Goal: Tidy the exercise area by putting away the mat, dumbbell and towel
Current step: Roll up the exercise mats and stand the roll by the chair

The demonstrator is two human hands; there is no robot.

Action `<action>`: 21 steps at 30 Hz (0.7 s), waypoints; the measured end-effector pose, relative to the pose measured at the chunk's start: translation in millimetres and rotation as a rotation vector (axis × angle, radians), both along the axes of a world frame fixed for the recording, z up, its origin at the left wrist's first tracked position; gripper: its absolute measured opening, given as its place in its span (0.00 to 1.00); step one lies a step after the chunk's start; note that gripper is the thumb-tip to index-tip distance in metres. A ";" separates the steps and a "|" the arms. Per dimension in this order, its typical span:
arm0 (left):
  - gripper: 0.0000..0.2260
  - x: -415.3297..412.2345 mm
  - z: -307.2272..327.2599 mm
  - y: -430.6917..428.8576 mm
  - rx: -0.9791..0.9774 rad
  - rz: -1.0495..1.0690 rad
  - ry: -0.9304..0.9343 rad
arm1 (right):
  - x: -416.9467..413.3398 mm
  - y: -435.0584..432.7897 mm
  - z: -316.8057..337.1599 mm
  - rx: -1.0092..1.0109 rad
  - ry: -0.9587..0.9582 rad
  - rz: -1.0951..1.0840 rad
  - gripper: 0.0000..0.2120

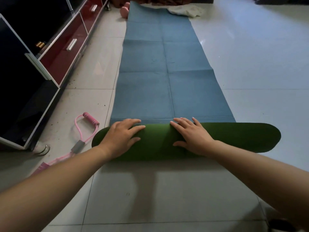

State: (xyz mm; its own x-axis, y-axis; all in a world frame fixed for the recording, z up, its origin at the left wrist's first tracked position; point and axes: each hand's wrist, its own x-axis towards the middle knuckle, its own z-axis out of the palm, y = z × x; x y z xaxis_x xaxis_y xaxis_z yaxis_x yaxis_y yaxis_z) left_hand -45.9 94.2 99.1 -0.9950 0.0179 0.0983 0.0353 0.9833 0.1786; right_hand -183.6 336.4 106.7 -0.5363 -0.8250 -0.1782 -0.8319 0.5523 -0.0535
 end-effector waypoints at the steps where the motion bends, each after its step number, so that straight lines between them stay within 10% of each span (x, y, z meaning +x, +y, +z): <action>1: 0.22 -0.4 -1.0 4.3 -0.024 -0.018 -0.047 | -4.5 -0.3 0.5 -0.015 -0.007 0.011 0.37; 12: 0.33 -9.8 -18.8 12.4 -0.126 -0.024 -0.440 | 4.8 7.4 -22.4 -0.086 0.295 0.038 0.32; 21: 0.33 -0.6 -35.0 16.4 -0.021 -0.050 -0.501 | 19.3 14.0 -38.7 -0.050 -0.085 -0.005 0.32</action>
